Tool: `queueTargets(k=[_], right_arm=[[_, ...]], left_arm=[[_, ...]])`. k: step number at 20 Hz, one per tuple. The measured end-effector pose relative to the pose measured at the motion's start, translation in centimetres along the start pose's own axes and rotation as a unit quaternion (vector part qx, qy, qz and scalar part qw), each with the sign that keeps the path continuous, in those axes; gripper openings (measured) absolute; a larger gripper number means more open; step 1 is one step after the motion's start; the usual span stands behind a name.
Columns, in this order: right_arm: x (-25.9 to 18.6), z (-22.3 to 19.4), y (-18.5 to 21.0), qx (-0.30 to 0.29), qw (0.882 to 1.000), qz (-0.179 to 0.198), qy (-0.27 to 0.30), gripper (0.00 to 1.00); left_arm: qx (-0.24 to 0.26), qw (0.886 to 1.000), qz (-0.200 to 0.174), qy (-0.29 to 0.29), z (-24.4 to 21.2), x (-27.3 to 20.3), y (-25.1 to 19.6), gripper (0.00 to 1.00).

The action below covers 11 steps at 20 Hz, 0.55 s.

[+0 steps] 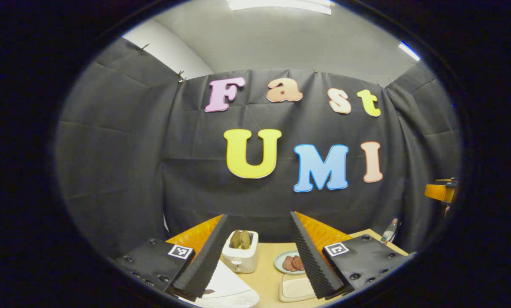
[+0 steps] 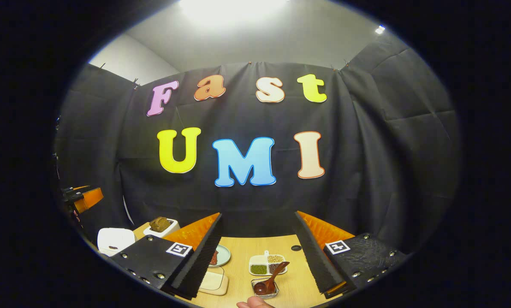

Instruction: Close the left gripper, press the button to open the rice cooker; take a wooden spoon from the chopstick holder with the right hand, scoop a spoonful of rice and pour it into the rice cooker, then put the wooden spoon back into the chopstick holder.

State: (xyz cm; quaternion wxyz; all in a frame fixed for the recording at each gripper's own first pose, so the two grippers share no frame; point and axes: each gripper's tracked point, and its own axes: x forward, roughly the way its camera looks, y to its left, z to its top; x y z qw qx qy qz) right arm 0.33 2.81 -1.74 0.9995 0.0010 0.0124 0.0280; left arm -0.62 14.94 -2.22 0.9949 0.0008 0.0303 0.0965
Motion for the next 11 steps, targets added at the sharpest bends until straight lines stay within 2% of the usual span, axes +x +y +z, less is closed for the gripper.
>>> queueTargets(k=[1,2,5,8,11], right_arm=[[-0.4,0.5,0.0,-0.003,1.000,-0.005,-0.001,0.98],[-0.7,0.8,0.0,-0.009,1.000,-0.004,-0.002,0.98],[-1.0,0.9,0.1,-0.004,1.000,0.008,-0.002,0.98],[-0.5,1.3,-0.8,0.007,1.000,0.008,-0.009,0.98],[0.2,2.2,-1.6,0.007,1.000,0.023,-0.015,0.98]], left_arm=[[0.000,1.000,-0.011,-0.002,0.4,-0.2,-1.0,1.00],[0.002,1.000,-0.020,-0.004,0.8,-0.5,-2.1,0.96],[0.008,0.999,-0.032,-0.010,1.9,-1.6,-4.7,0.93],[0.015,0.999,-0.028,-0.019,2.7,-2.8,-6.6,0.92],[0.008,1.000,-0.012,-0.019,2.7,-3.2,-7.9,0.92]])
